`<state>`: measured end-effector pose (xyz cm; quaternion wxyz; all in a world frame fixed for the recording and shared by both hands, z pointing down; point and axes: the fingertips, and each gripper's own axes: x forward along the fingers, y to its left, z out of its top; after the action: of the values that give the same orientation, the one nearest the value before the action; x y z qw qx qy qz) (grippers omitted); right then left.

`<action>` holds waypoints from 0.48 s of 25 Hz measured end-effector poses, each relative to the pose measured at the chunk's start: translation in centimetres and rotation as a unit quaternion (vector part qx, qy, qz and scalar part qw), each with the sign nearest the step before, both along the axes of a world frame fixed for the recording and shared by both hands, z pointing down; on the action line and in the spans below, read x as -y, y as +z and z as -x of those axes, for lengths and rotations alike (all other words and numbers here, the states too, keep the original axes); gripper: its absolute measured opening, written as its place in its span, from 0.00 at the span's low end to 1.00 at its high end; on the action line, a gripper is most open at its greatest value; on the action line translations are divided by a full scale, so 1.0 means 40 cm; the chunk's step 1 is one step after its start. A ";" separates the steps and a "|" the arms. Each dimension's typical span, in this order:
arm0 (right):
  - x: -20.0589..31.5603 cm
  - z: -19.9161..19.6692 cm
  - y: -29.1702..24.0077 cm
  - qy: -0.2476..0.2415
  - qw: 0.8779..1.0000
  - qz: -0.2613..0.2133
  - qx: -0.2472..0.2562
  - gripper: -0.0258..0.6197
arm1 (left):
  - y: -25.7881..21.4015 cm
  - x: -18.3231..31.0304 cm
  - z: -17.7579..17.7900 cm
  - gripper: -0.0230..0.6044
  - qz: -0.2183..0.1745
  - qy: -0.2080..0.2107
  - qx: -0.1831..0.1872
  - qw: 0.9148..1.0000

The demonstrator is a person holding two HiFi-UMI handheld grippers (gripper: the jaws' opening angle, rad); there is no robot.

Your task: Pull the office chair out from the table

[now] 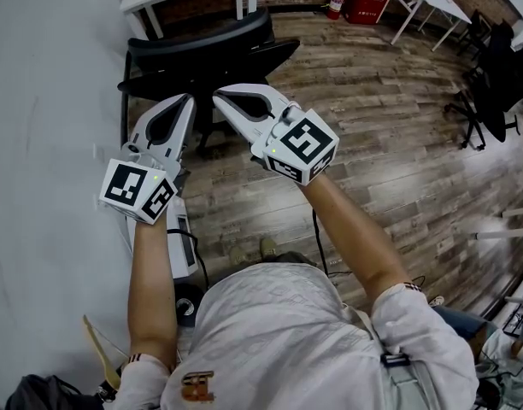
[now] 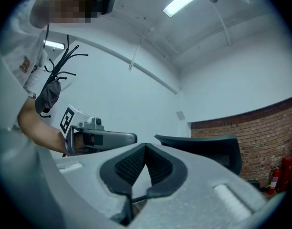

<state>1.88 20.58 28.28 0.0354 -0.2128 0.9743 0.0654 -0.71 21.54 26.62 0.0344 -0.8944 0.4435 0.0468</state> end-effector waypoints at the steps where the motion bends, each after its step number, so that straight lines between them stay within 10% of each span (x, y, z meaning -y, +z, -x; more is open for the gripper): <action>1: 0.000 0.002 0.000 -0.001 1.000 0.000 -0.001 0.04 | 0.001 0.001 0.001 0.04 0.001 0.000 0.000 1.000; 12: 0.006 -0.002 0.003 0.002 1.000 0.002 -0.002 0.04 | 0.009 0.006 -0.008 0.04 0.002 0.007 -0.008 1.000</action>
<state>1.96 20.36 28.39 0.0327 -0.2142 0.9741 0.0642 -0.40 21.30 26.99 0.0284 -0.8970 0.4380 0.0533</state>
